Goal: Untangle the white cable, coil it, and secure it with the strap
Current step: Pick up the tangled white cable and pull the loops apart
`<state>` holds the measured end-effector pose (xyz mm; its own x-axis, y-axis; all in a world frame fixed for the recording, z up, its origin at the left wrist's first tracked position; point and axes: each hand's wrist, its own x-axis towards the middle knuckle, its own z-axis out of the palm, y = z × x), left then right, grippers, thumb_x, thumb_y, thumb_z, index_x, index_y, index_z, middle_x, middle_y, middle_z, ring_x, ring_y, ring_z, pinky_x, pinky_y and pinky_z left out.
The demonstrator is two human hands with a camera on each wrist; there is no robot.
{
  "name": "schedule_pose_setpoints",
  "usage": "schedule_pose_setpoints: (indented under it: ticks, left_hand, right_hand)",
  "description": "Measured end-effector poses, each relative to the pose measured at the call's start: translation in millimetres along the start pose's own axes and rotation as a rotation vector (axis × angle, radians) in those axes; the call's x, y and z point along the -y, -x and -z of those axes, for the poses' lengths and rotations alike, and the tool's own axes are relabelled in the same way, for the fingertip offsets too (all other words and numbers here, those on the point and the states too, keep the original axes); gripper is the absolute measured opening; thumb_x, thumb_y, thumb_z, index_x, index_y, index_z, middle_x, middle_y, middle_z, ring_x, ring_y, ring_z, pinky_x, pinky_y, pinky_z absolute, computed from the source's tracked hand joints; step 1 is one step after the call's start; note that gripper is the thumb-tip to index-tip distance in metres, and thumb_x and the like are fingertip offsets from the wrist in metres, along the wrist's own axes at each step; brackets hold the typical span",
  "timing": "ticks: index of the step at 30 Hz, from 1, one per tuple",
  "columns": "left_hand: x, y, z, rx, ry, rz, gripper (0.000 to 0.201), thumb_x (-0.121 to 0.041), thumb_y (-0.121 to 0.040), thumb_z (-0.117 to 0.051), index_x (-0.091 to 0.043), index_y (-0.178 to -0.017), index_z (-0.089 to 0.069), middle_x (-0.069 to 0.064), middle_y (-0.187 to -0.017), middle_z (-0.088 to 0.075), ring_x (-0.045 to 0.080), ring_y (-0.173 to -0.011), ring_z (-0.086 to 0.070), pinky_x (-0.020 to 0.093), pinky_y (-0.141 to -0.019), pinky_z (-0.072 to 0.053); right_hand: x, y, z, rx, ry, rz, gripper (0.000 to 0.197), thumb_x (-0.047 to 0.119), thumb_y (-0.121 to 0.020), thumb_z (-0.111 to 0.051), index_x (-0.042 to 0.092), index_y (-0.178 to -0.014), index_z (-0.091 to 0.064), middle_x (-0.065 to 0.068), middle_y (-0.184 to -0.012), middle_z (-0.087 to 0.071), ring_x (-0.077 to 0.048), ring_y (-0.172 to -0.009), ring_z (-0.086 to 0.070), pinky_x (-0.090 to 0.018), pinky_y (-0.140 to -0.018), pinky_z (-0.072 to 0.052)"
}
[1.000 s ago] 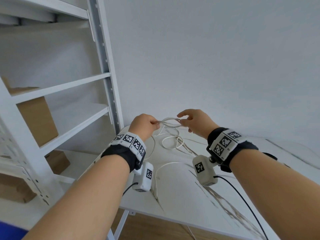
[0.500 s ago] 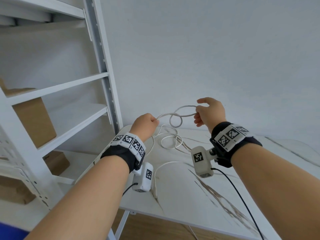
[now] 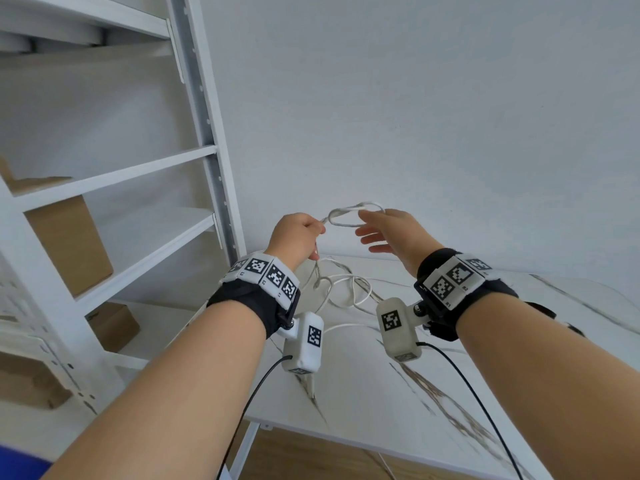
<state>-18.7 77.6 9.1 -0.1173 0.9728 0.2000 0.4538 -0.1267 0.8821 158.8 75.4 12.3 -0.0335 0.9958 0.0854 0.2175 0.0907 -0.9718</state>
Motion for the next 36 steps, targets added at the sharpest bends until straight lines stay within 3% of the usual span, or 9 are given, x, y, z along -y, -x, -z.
schedule_pose_setpoints:
  ticks: [3, 6, 11, 14, 17, 23, 29, 32, 36]
  left_hand:
    - [2, -1, -2, 0.042, 0.029, -0.002, 0.022, -0.014, -0.097, -0.051, -0.005, -0.095, -0.070, 0.006, -0.066, -0.056, 0.017, -0.053, -0.055, 0.034, -0.077, -0.057]
    - [0, -2, -3, 0.063, 0.165, -0.012, 0.019, -0.010, -0.098, -0.051, -0.004, -0.094, -0.069, 0.005, -0.072, -0.056, 0.010, -0.056, -0.052, 0.024, -0.064, -0.059]
    - [-9, -6, 1, 0.008, 0.366, -0.009, 0.026, -0.009, -0.099, -0.048, -0.008, -0.079, -0.064, 0.007, -0.073, -0.056, 0.010, -0.056, -0.050, 0.026, -0.066, -0.059]
    - [-14, -6, 3, 0.007, 0.450, 0.010, 0.028, -0.007, -0.100, -0.046, -0.006, -0.077, -0.062, 0.010, -0.074, -0.054, 0.012, -0.057, -0.052, 0.033, -0.076, -0.059]
    - [-17, -4, 5, 0.018, 0.525, 0.023, 0.029, -0.005, -0.100, -0.044, -0.003, -0.077, -0.061, 0.011, -0.077, -0.055, 0.014, -0.060, -0.052, 0.028, -0.069, -0.060]
    - [-13, -2, 8, -0.052, 0.658, 0.076, 0.025, -0.003, -0.100, -0.046, 0.000, -0.080, -0.060, 0.011, -0.076, -0.057, 0.016, -0.066, -0.056, 0.030, -0.078, -0.060]
    - [-3, 4, 6, 0.128, 0.547, 0.140, 0.015, 0.003, -0.096, -0.049, 0.001, -0.105, -0.061, 0.013, -0.089, -0.063, 0.023, -0.074, -0.063, 0.026, -0.072, -0.058]
    - [6, 5, -6, 0.235, 0.140, 0.107, 0.026, 0.012, -0.086, -0.057, 0.003, -0.108, -0.067, 0.011, -0.093, -0.066, 0.021, -0.084, -0.062, 0.029, -0.082, -0.055]
    - [14, 12, -21, 0.307, -0.124, 0.037, 0.024, -0.005, -0.071, -0.081, -0.010, -0.093, -0.074, 0.004, -0.088, -0.070, 0.019, -0.087, -0.064, 0.032, -0.088, -0.053]
  right_hand:
    - [4, -4, -6, -0.089, -0.062, 0.015, 0.044, 0.021, -0.094, -0.056, 0.005, -0.132, -0.044, -0.014, -0.110, -0.069, -0.023, -0.089, -0.065, -0.041, -0.090, -0.053]
    - [2, -7, -9, -0.137, -0.016, -0.034, 0.054, 0.008, -0.091, -0.057, 0.002, -0.140, -0.035, -0.021, -0.110, -0.067, -0.025, -0.083, -0.062, -0.039, -0.083, -0.054]
    - [-4, 1, -18, 0.102, 0.356, -0.002, 0.028, -0.002, -0.087, -0.053, 0.009, -0.104, -0.073, -0.014, -0.104, -0.071, -0.019, -0.084, -0.060, -0.034, -0.084, -0.055]
    - [-11, 5, -26, 0.217, 0.421, 0.019, 0.030, 0.001, -0.088, -0.056, 0.021, -0.101, -0.074, -0.006, -0.108, -0.072, -0.015, -0.085, -0.058, -0.026, -0.076, -0.049]
    - [-15, 4, -30, 0.270, 0.419, 0.036, 0.022, 0.009, -0.089, -0.062, 0.029, -0.094, -0.070, -0.004, -0.106, -0.073, -0.016, -0.081, -0.055, -0.028, -0.075, -0.045]
    - [-17, -1, -28, 0.176, 0.339, 0.038, 0.011, 0.004, -0.090, -0.060, 0.010, -0.082, -0.064, -0.005, -0.074, -0.067, -0.020, -0.068, -0.061, -0.034, -0.077, -0.057]
    - [-13, -6, -13, 0.058, 0.098, -0.004, 0.004, 0.004, -0.092, -0.060, 0.003, -0.090, -0.064, -0.016, -0.080, -0.068, -0.024, -0.062, -0.066, -0.026, -0.058, -0.060]
    - [-11, -8, -9, 0.053, 0.014, -0.037, 0.008, 0.001, -0.092, -0.059, 0.002, -0.094, -0.066, -0.018, -0.083, -0.070, -0.026, -0.067, -0.069, -0.028, -0.064, -0.061]
    - [-11, -10, -6, 0.035, -0.040, -0.045, 0.012, -0.001, -0.091, -0.061, -0.003, -0.102, -0.065, -0.017, -0.081, -0.063, -0.033, -0.072, -0.066, -0.036, -0.073, -0.061]
